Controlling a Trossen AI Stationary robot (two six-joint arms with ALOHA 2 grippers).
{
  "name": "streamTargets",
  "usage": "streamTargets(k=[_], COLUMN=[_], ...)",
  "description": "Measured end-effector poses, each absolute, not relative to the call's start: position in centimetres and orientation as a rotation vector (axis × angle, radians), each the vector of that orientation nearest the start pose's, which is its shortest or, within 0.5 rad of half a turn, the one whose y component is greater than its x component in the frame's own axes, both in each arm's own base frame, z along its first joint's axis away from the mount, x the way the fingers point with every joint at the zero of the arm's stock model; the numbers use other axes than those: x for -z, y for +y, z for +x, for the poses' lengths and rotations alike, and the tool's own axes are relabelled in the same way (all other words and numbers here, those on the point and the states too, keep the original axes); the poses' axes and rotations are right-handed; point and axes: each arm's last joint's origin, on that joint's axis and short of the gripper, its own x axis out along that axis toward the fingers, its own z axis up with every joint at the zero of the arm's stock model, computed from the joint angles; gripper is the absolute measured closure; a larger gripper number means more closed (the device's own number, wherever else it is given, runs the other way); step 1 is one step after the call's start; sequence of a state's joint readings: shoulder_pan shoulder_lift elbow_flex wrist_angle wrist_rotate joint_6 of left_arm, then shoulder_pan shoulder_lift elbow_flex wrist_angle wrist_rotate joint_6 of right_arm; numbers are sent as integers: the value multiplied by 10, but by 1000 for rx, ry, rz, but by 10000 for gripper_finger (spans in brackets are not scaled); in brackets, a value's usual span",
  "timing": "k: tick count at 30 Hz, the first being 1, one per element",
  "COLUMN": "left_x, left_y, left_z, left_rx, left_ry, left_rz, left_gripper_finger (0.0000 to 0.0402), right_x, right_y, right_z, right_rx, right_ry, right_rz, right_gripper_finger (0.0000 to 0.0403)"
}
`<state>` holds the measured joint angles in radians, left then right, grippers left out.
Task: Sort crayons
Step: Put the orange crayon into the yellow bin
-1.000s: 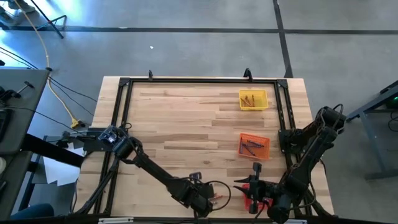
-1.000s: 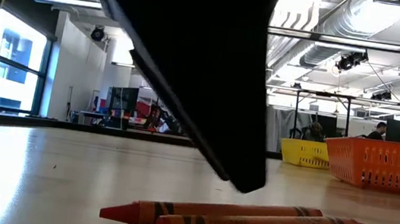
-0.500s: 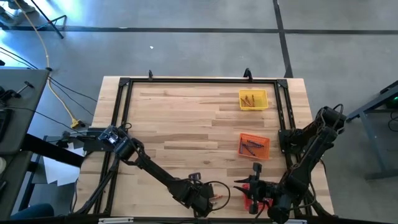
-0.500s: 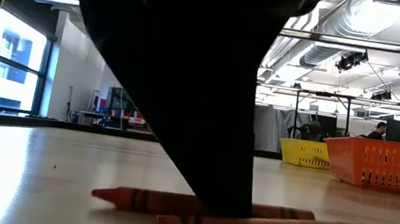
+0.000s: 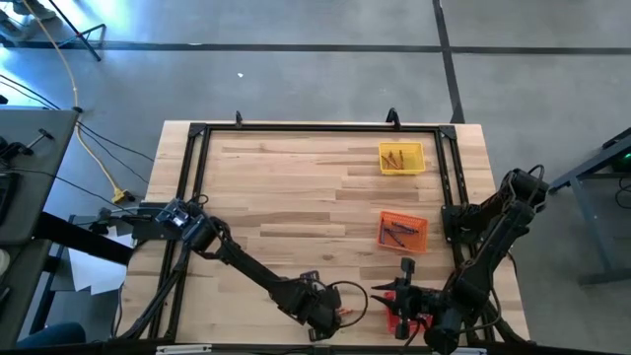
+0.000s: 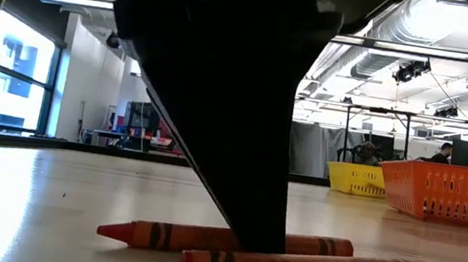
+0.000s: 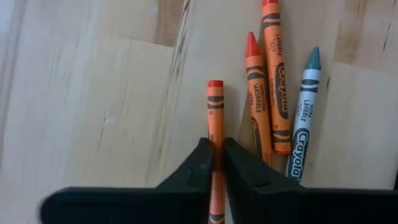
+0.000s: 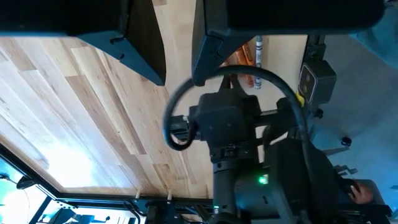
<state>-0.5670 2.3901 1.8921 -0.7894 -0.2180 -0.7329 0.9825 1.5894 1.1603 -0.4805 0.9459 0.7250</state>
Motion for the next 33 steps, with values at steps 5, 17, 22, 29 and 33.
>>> streamTargets(k=[5,17,22,29,33], left_x=[-127,-138,-142,-146,-147], left_y=[-250,-239,-227,-210,-197], left_z=[414,418,422,429,436], left_rx=[-133,-159,-191,-217,-230], left_ry=[1248,1218,1194,1190,1170], left_rz=[-202,-214,-155,-128,-92], left_gripper_finger=[396,401,401,401,401], right_x=[-253,-253,-260,-272,-273], right_y=[257,258,254,248,246], right_z=[200,199,197,190,186], right_rx=[139,122,121,115,125], right_ry=[495,512,503,487,496], right_rz=[-35,-18,24,36,26], right_gripper_finger=[332,332,332,332,332])
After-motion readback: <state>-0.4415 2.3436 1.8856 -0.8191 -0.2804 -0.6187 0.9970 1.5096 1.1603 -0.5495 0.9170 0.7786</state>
